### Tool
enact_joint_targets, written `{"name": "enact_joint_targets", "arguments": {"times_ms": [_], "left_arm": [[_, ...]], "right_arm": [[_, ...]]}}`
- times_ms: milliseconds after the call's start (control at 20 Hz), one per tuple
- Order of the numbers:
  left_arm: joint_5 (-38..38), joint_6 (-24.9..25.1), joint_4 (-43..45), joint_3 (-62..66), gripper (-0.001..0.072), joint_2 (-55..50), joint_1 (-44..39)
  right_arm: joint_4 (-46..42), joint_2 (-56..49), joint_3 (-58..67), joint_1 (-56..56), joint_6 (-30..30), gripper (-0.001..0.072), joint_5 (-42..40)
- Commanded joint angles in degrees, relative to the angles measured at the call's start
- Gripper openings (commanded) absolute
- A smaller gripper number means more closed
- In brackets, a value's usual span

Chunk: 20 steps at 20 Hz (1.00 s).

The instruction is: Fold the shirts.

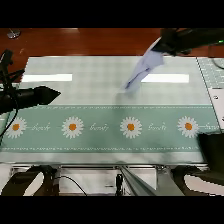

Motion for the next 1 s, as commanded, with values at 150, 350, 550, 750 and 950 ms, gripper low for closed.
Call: {"name": "enact_joint_targets", "arguments": {"times_ms": [150,350,550,750,950], "left_arm": [[-0.31,0.02,0.00,-0.02,0.0023,-0.02,0.04],[-0.31,0.00,0.00,-0.02,0.0023,-0.02,0.04],[-0.26,0.02,0.00,-0.02,0.0023,-0.02,0.04],[0.35,0.04,0.00,-0.02,0.0023,-0.02,0.04],[0.33,0.02,-0.02,-0.02,0.0023,-0.02,0.04]], "right_arm": [[-10.80,9.55,3.02,-15.37,5.01,0.0020,16.92],[-20.41,15.91,0.50,-26.12,5.81,0.0020,25.88],[-23.28,25.73,-11.65,-41.18,3.21,0.0020,30.27],[-28.92,35.34,-22.08,-57.99,3.02,0.0020,30.36],[-42.84,43.39,-29.42,-68.41,5.95,0.0021,30.34]]}}
